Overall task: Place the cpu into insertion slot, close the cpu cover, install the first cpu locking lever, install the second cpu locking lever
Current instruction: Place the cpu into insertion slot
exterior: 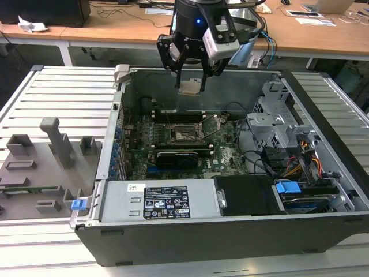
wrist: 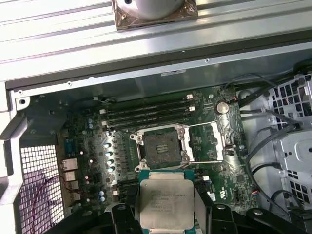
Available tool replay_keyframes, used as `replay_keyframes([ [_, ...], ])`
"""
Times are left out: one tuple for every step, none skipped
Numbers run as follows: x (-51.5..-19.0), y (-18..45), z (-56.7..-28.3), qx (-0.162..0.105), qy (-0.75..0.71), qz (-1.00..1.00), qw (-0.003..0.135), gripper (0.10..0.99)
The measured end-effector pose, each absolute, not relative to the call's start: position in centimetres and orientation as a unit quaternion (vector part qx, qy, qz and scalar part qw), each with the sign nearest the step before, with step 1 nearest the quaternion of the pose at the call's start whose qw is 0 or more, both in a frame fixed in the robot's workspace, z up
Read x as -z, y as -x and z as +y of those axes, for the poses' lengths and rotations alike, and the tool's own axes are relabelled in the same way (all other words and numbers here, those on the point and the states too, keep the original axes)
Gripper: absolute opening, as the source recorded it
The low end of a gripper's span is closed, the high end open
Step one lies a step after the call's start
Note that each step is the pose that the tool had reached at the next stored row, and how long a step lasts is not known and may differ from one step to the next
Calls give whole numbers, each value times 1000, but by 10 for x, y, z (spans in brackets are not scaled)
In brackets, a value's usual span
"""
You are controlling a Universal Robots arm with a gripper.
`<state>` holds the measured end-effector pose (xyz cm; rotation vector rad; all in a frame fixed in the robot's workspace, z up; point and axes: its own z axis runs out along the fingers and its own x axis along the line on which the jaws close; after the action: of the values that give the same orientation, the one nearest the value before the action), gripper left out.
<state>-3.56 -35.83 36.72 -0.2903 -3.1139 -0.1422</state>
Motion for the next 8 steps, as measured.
replay_keyframes([
  [-367,36,-358,45,95,-994,5,537],
  [-367,36,-358,45,97,-994,5,537],
  [-367,36,-358,45,100,-994,5,537],
  [-367,36,-358,45,101,-994,5,537],
  [-367,36,-358,45,103,-994,5,537],
  [-367,36,-358,46,104,-993,5,537],
  [-367,36,-358,45,106,-993,5,537],
  [-367,36,-358,45,110,-993,5,537],
])
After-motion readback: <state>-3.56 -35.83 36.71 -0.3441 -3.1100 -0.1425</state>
